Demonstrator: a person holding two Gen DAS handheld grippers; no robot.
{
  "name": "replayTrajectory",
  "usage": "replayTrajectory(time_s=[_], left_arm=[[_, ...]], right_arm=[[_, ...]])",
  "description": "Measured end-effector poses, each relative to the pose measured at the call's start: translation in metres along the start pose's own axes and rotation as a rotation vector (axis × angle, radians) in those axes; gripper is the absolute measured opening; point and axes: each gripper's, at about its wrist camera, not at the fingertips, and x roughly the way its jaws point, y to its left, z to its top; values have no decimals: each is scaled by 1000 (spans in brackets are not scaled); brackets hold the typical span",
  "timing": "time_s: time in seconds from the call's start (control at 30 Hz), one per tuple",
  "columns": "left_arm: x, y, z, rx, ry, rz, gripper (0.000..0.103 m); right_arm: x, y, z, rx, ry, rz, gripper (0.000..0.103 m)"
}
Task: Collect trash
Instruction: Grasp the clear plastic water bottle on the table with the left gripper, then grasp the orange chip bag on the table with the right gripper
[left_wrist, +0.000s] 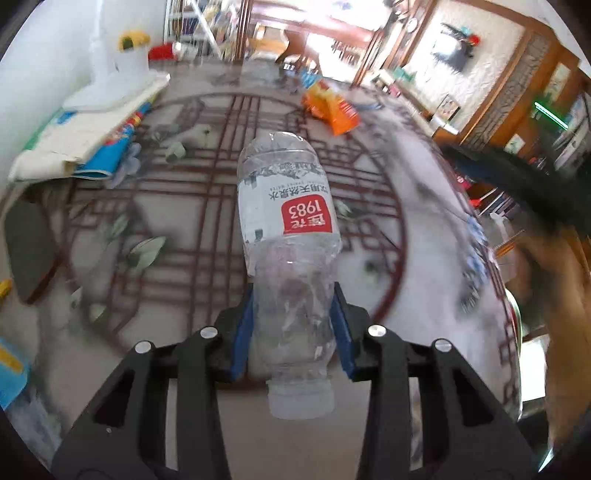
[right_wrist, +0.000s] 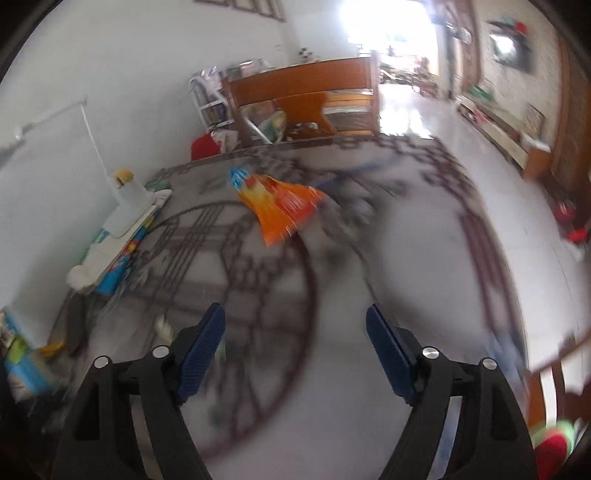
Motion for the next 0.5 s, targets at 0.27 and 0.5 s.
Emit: replayTrajectory(time_s=[0.27,0.5], left_arm=[[1,4,-14,-55,14,-31,37],[10,3,-14,-92,63,-69,38]], right_arm=[[133,45,65,-117,11,-179,79],[180,68,74,-278,82,-367,45]])
